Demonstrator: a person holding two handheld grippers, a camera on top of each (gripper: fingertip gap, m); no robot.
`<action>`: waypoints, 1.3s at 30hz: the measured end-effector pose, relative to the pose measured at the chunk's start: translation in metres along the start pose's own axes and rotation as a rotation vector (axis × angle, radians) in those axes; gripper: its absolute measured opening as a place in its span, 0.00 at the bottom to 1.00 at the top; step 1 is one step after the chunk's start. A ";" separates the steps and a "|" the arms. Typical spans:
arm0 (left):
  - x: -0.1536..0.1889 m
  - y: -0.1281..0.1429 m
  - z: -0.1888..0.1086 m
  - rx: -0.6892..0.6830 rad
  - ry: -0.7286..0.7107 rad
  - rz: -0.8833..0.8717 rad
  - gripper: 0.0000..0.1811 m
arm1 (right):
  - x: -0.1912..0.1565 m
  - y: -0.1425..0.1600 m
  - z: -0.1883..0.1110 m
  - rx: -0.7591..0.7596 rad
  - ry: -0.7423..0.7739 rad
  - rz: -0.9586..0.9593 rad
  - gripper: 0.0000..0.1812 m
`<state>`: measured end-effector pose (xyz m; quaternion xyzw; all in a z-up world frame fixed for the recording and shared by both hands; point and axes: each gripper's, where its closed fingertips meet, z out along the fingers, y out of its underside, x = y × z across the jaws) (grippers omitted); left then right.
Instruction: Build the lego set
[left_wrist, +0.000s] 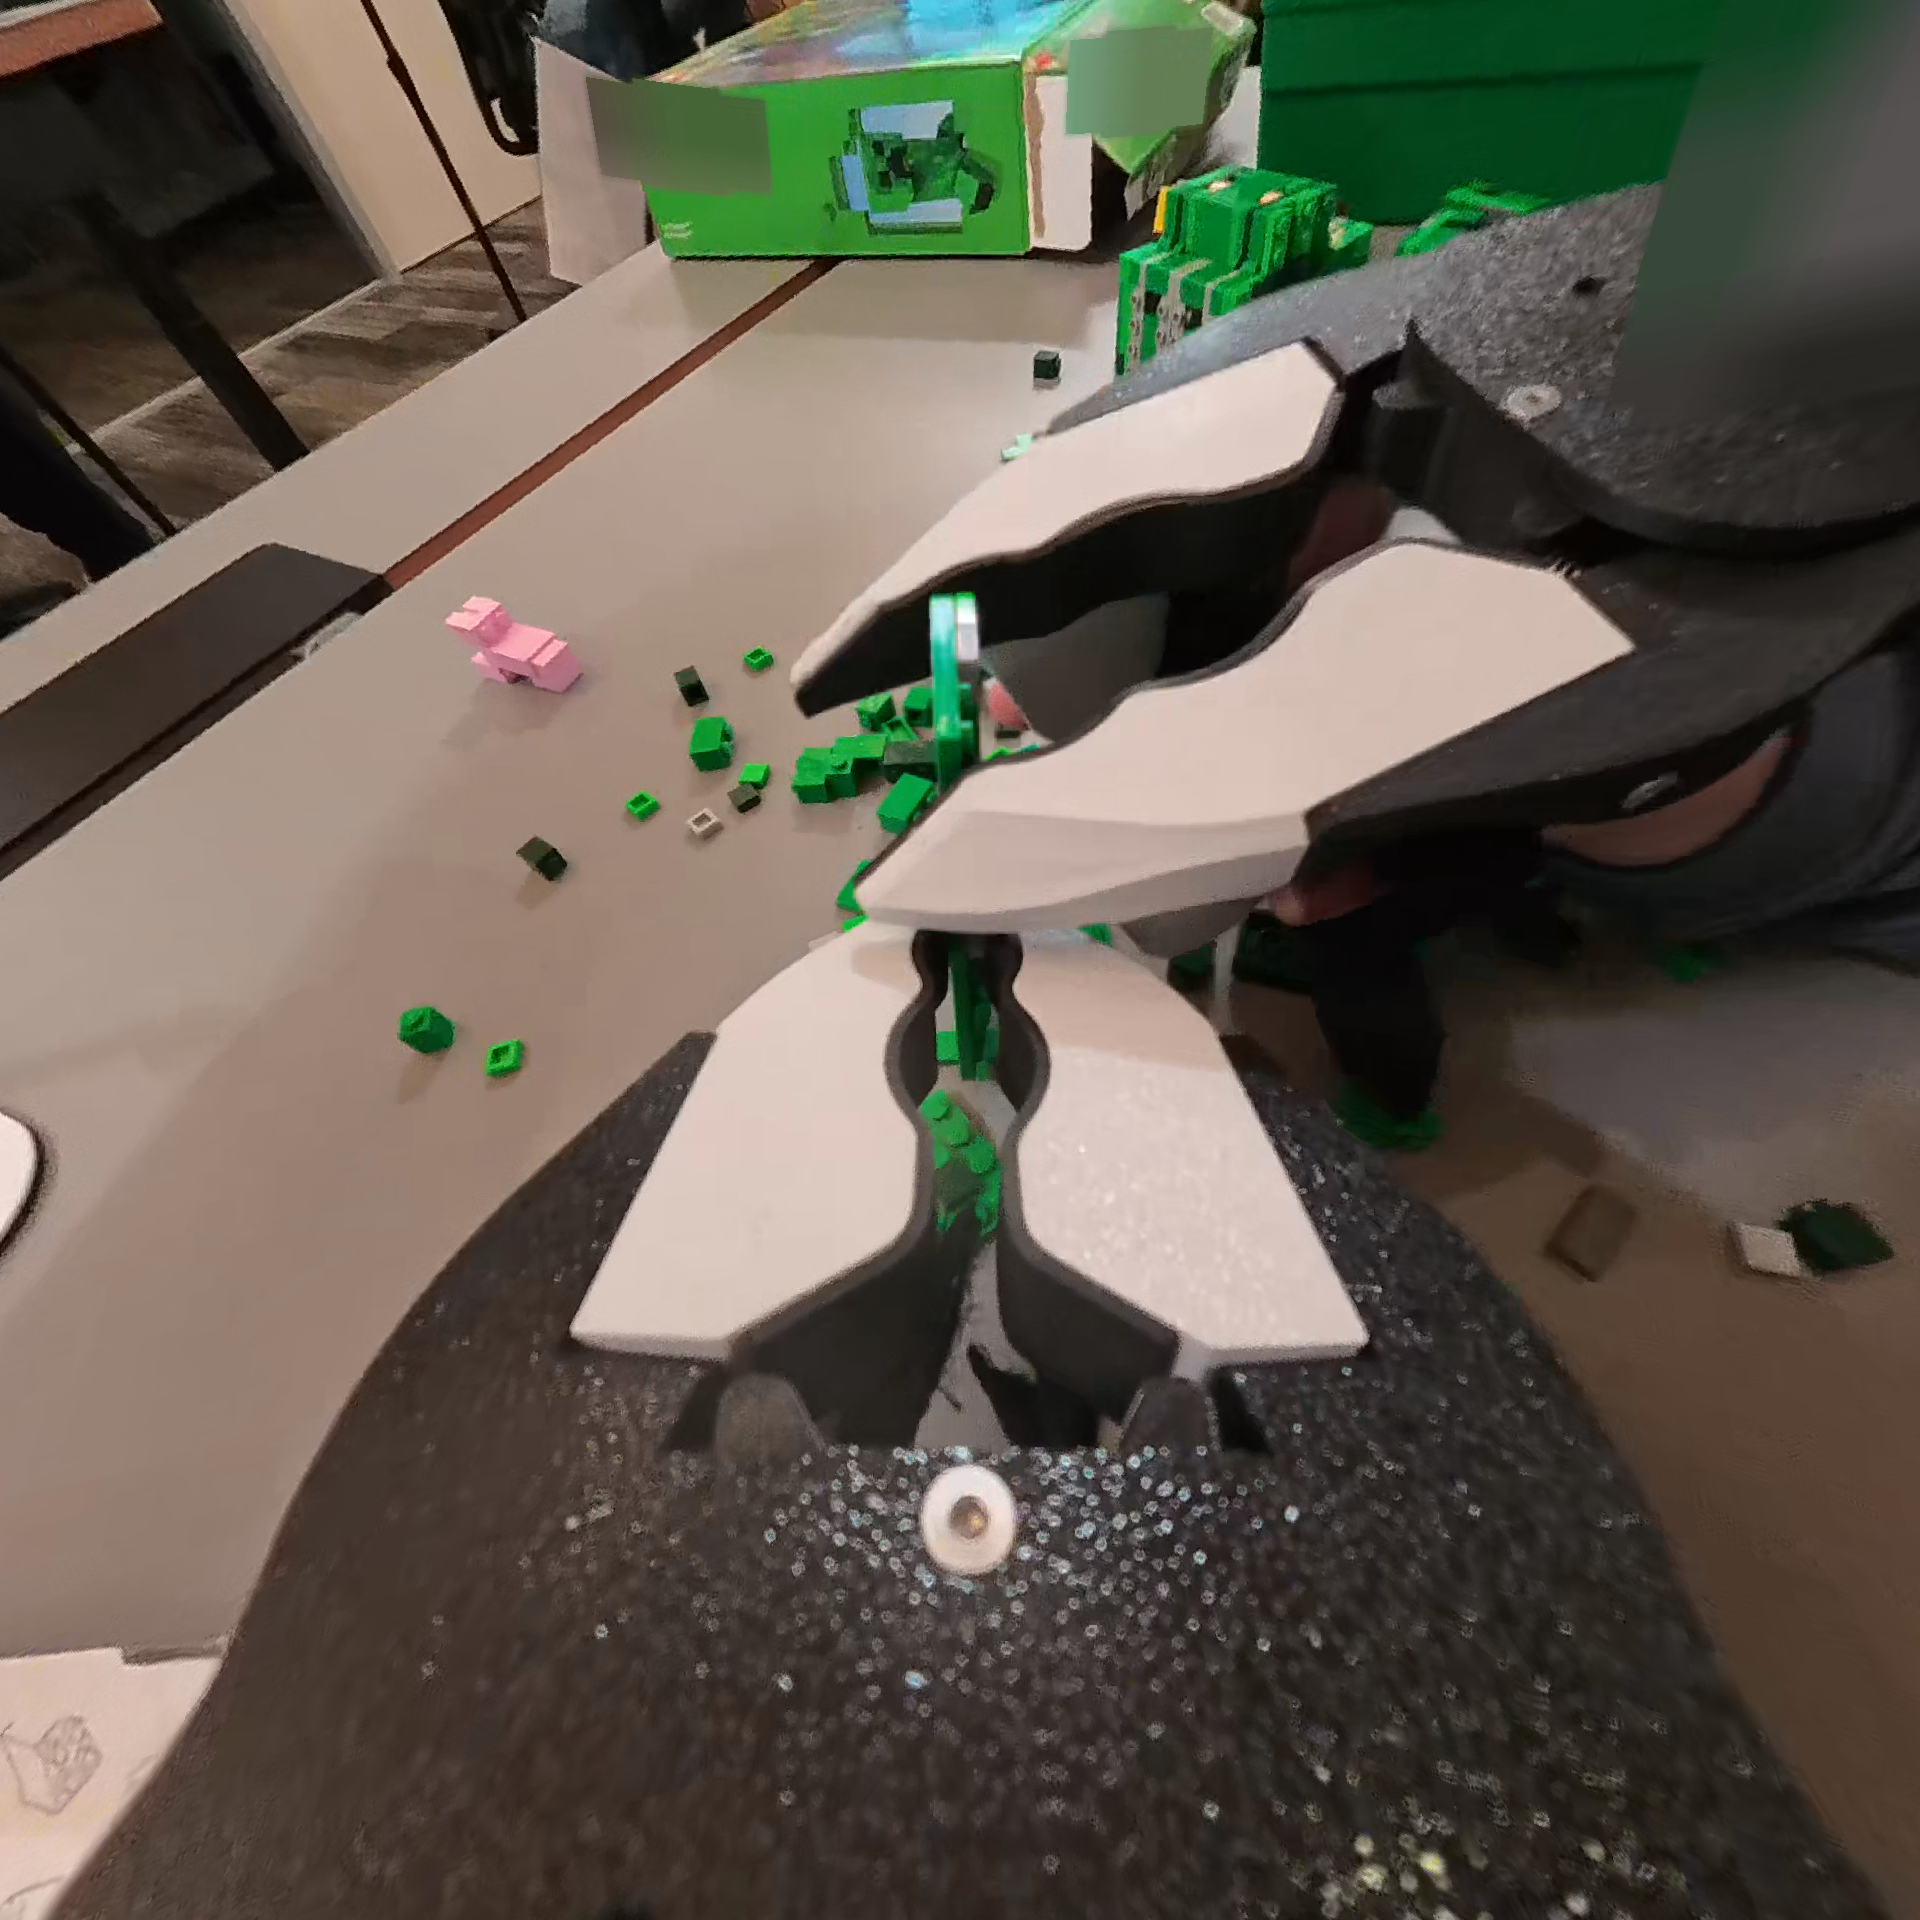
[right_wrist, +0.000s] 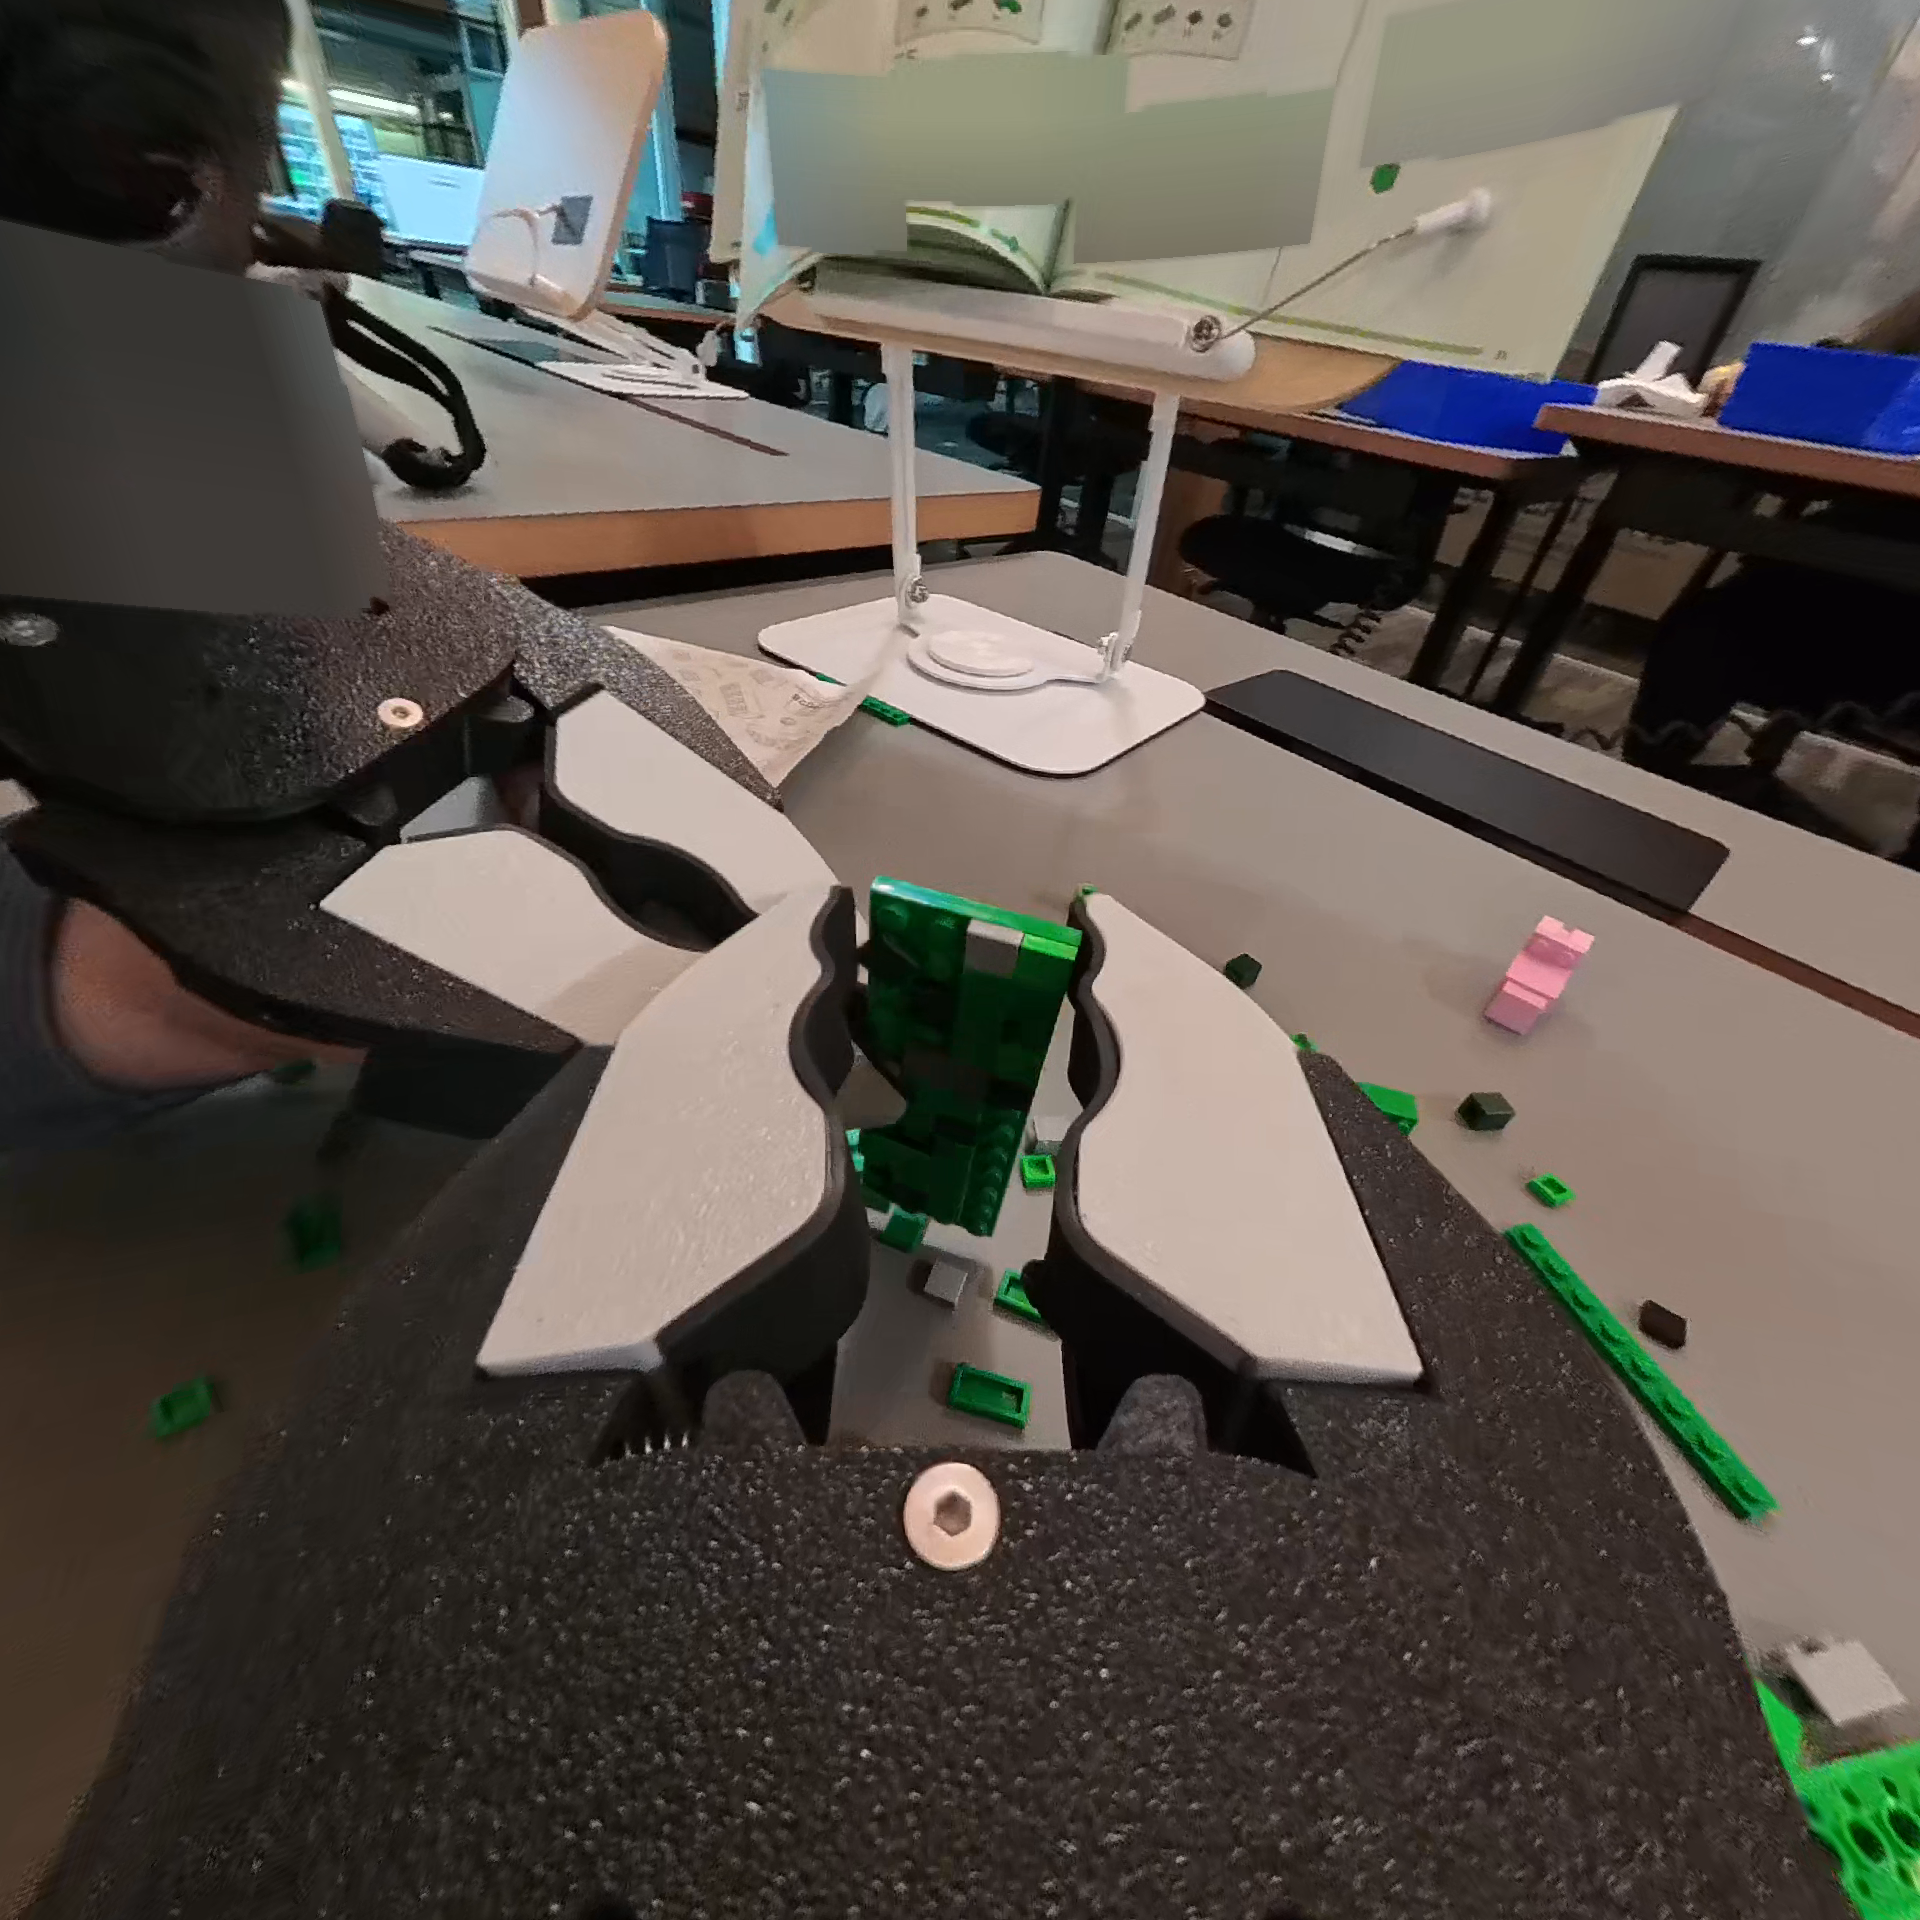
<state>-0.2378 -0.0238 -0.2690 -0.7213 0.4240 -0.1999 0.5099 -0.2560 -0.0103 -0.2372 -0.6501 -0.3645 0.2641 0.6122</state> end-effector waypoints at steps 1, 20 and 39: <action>0.000 0.000 -0.001 0.000 0.008 0.003 0.03 | -0.001 0.000 0.000 -0.002 -0.030 0.004 0.21; 0.012 0.004 0.000 0.000 0.149 0.001 0.03 | -0.018 0.005 -0.014 0.013 -0.328 -0.160 0.15; 0.017 -0.027 -0.029 0.291 0.585 -0.440 0.03 | -0.021 0.010 -0.029 -0.039 -0.484 -0.072 0.13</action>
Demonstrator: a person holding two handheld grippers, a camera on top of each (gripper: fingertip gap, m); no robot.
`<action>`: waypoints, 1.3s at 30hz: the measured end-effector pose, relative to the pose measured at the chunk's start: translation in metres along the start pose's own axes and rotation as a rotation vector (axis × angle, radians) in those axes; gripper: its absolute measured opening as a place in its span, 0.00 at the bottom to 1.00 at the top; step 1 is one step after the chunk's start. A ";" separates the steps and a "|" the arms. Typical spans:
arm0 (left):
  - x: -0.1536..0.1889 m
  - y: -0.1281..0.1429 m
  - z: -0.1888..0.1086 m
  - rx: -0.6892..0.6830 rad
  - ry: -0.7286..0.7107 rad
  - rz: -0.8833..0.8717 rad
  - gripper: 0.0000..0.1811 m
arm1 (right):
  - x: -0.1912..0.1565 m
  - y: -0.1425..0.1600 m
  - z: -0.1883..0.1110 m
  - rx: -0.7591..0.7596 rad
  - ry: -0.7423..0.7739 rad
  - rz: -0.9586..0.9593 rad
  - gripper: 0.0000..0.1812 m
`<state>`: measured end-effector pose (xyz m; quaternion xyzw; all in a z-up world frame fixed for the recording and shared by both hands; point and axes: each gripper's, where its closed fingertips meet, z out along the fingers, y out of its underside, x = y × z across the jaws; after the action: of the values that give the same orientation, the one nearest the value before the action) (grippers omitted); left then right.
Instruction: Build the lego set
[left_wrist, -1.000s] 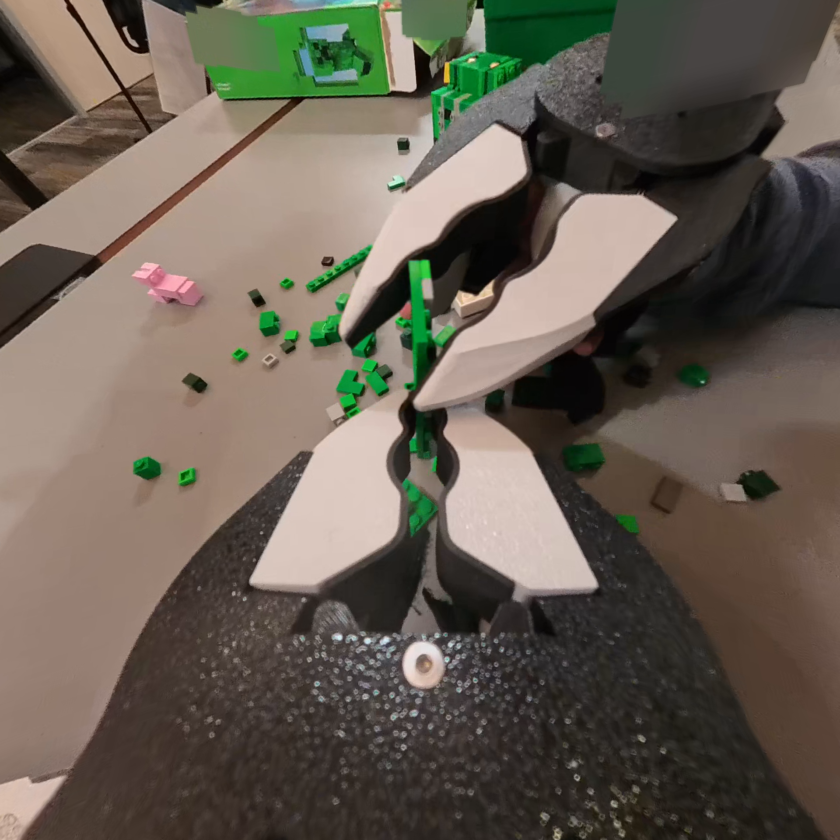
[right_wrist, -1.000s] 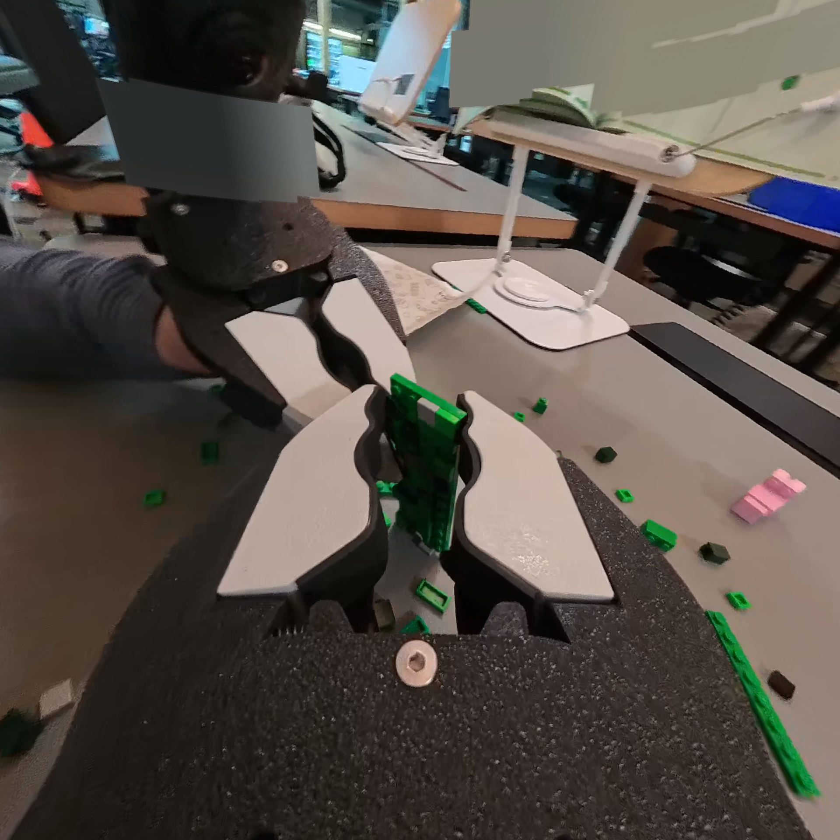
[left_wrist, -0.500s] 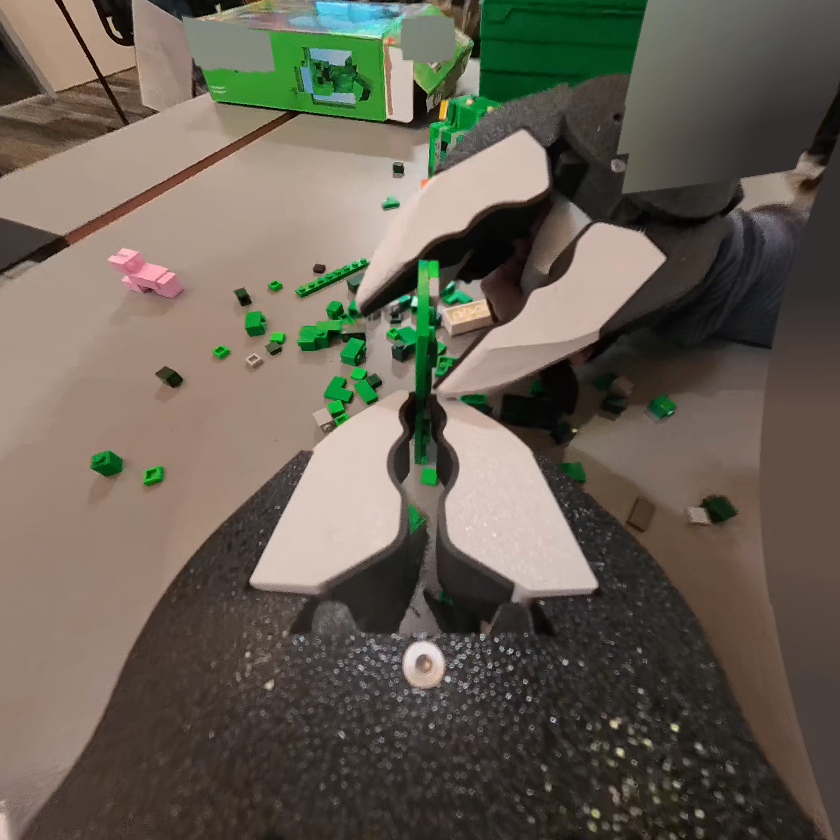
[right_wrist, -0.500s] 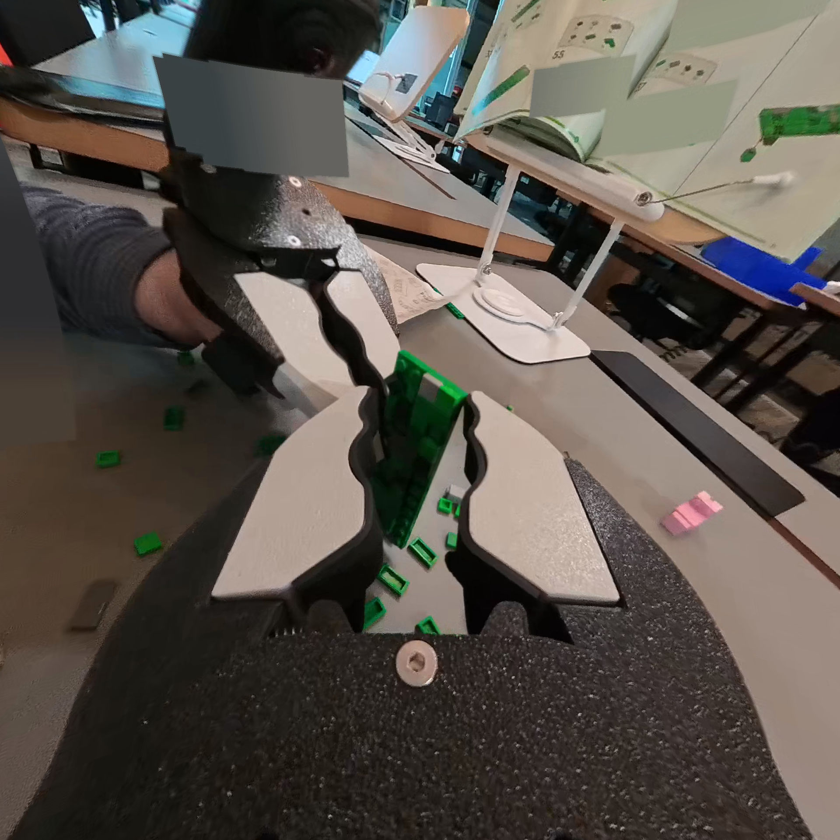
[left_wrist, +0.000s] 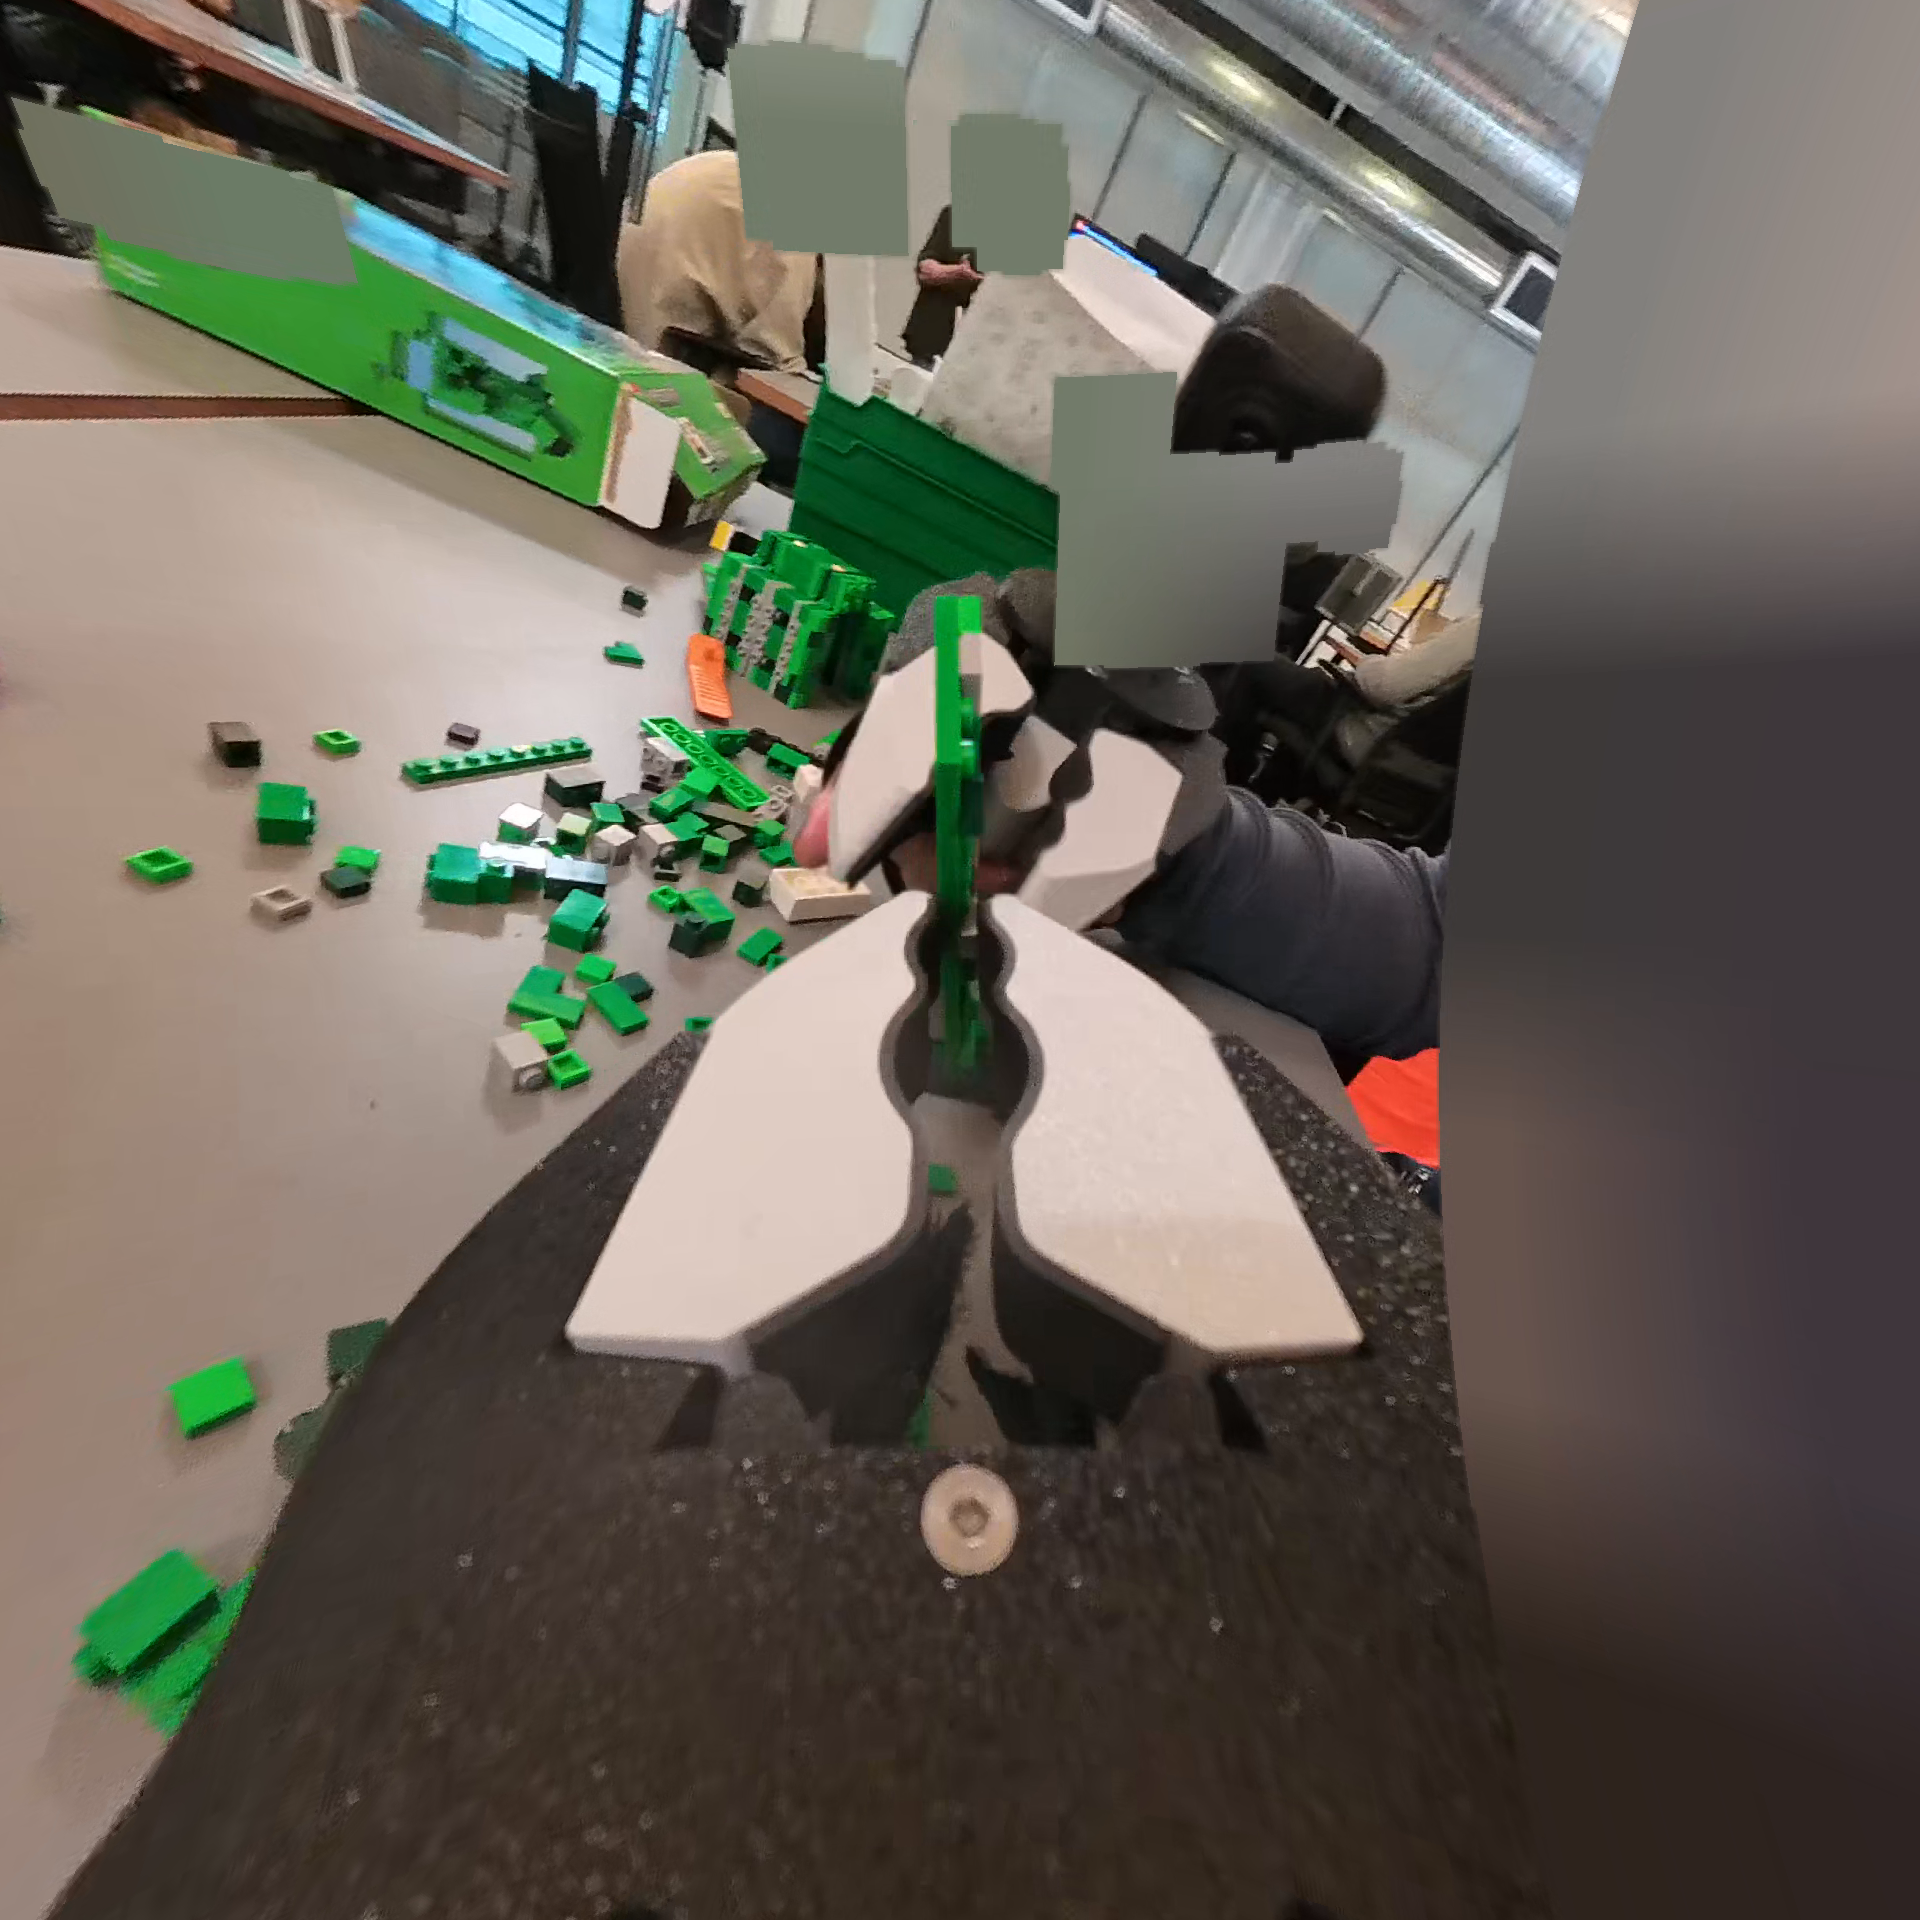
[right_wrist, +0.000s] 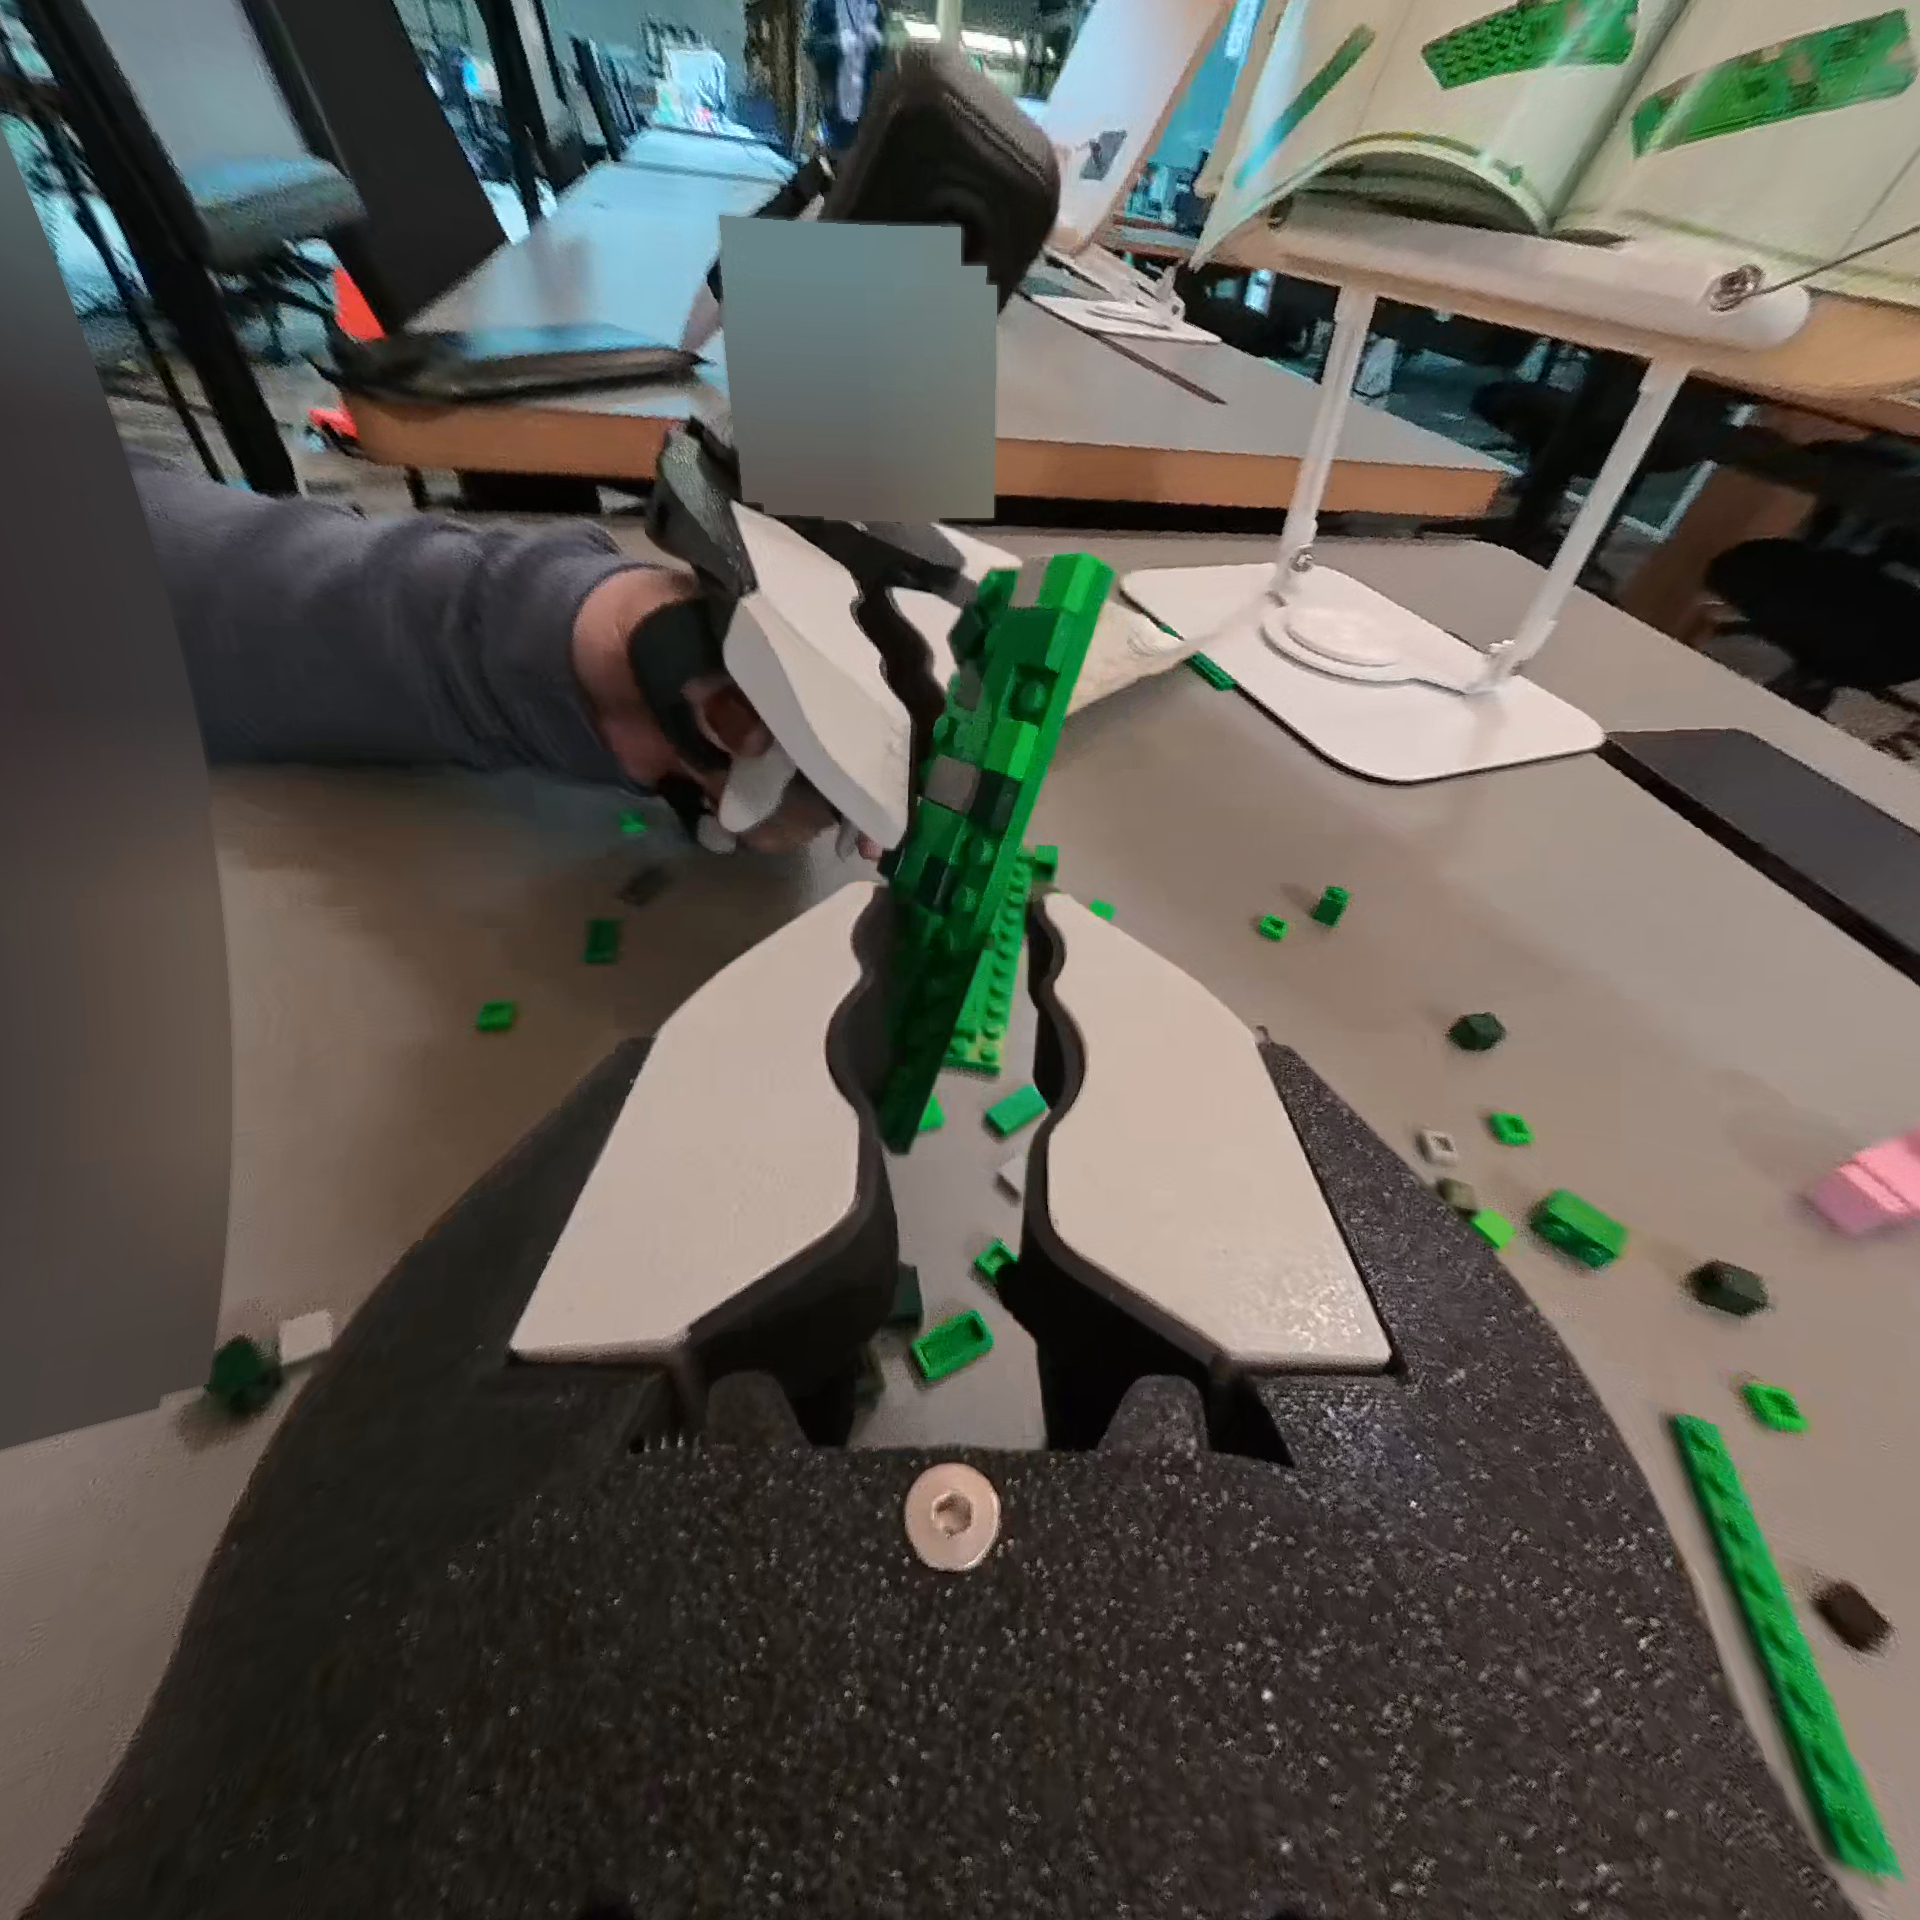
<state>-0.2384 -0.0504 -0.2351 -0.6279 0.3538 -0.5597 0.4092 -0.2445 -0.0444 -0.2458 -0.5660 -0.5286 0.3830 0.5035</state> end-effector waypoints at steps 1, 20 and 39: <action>0.002 0.001 0.001 -0.005 0.013 0.005 0.03 | -0.003 -0.002 0.001 0.017 -0.017 0.014 0.13; -0.024 -0.030 -0.017 0.141 -0.366 0.270 0.06 | 0.030 0.006 0.005 -0.050 0.269 0.019 0.04; -0.029 -0.025 -0.015 0.153 -0.367 0.183 0.06 | 0.027 0.017 0.012 -0.153 0.290 -0.099 0.04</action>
<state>-0.2575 -0.0151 -0.2238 -0.6517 0.2854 -0.4215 0.5622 -0.2490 -0.0150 -0.2621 -0.6255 -0.5052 0.2306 0.5481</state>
